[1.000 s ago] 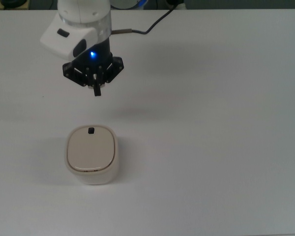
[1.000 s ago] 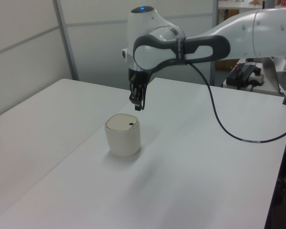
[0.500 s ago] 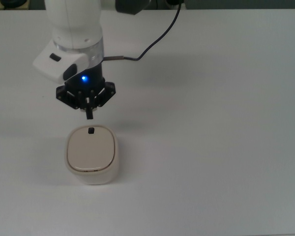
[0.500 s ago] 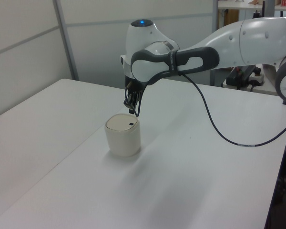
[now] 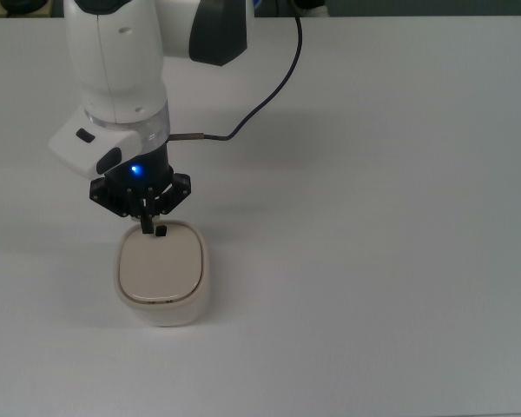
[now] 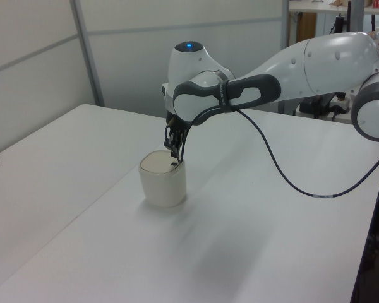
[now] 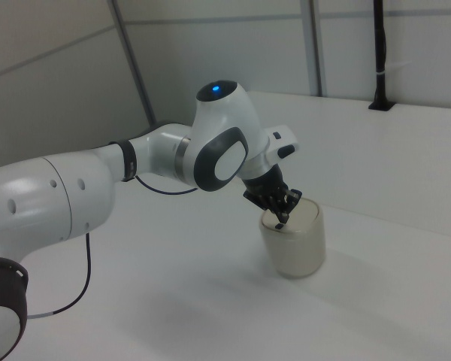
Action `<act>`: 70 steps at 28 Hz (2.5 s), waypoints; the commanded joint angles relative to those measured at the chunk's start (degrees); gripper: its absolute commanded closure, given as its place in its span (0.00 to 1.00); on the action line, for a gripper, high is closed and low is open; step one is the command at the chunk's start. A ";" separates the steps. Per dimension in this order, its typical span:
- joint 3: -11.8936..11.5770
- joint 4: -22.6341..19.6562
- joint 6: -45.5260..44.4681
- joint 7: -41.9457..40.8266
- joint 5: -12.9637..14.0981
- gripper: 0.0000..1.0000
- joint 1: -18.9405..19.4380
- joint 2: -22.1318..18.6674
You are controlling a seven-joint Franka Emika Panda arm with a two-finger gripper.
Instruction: Open the trash can
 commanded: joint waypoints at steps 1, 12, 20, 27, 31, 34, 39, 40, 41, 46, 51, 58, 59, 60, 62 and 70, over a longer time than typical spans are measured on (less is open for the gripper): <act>-0.23 0.06 0.99 1.03 0.27 1.00 0.26 1.09; -0.23 -0.03 0.99 0.94 -2.19 1.00 0.35 2.86; -0.23 0.15 0.81 0.94 -1.32 1.00 -0.18 0.31; -0.23 0.15 -1.98 0.77 2.11 1.00 -0.27 -6.36; -0.15 0.15 -5.25 0.68 2.29 1.00 -0.27 -9.18; -0.06 0.15 -9.72 0.85 2.29 1.00 -0.18 -11.64; 0.47 -0.11 -17.72 2.25 2.29 1.00 0.35 -15.16; 0.56 -0.03 -19.04 3.21 2.29 1.00 0.44 -15.68; 0.56 -0.02 -20.27 4.36 2.20 1.00 0.61 -16.04; 0.56 -0.38 -26.34 11.48 1.50 1.00 3.68 -18.24; 0.56 -0.38 -32.58 12.10 1.32 1.00 5.71 -19.73; 0.56 -0.20 -35.22 12.10 1.15 0.00 5.97 -20.52; 0.56 -0.20 -35.23 12.10 1.06 0.00 5.97 -20.44; 0.56 -0.20 -35.23 12.10 0.88 0.00 5.97 -20.44; 0.56 -0.29 -35.22 12.01 0.97 0.00 5.97 -20.52; -0.41 -0.20 -34.09 11.49 0.88 0.00 4.84 -19.83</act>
